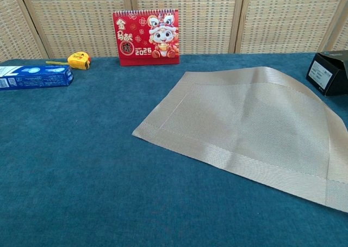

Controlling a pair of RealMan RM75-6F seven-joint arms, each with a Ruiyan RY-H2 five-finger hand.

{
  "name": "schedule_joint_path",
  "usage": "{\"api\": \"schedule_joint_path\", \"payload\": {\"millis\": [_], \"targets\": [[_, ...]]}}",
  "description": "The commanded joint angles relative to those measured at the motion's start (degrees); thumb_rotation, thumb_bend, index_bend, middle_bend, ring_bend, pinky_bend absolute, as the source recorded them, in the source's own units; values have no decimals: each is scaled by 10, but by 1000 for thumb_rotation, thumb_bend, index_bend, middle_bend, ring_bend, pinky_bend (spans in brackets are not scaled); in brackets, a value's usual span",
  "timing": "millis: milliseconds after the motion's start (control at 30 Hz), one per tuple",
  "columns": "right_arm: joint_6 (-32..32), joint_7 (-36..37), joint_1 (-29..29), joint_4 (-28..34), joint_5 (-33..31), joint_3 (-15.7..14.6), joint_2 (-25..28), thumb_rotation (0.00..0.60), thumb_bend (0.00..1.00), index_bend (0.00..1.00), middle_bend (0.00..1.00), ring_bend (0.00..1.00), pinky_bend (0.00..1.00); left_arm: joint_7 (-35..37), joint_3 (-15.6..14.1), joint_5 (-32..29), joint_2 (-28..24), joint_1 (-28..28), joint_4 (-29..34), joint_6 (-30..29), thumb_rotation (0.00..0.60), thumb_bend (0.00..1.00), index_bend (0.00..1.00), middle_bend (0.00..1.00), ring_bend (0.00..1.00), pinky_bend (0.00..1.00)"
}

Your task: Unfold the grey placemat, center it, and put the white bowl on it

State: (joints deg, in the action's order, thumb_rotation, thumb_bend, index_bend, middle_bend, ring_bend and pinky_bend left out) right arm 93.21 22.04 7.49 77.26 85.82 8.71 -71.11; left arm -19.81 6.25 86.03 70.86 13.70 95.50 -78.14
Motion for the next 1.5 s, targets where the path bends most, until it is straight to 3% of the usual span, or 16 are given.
{"api": "schedule_joint_path", "payload": {"millis": [33,267,667,1133,1500], "targets": [[-2,7,-1,1,-3,3,3,600,206,141,0,0,0,-38,18,-16,24,35,8,36,600,180,59,0,0,0],[-10,19,-3,6,-8,6,10,600,207,141,0,0,0,-94,45,-56,80,99,-16,100,600,180,93,0,0,0],[-20,37,-3,3,-12,11,13,600,205,142,0,0,0,-166,79,-125,198,216,-122,195,600,181,101,0,0,0],[-34,68,-3,1,-23,18,20,600,205,142,0,0,0,-235,79,-185,294,302,-215,254,600,136,89,0,0,0],[-31,95,-6,3,-27,26,28,600,205,142,0,0,0,-257,66,-211,351,336,-284,260,600,137,89,0,0,0]]}}
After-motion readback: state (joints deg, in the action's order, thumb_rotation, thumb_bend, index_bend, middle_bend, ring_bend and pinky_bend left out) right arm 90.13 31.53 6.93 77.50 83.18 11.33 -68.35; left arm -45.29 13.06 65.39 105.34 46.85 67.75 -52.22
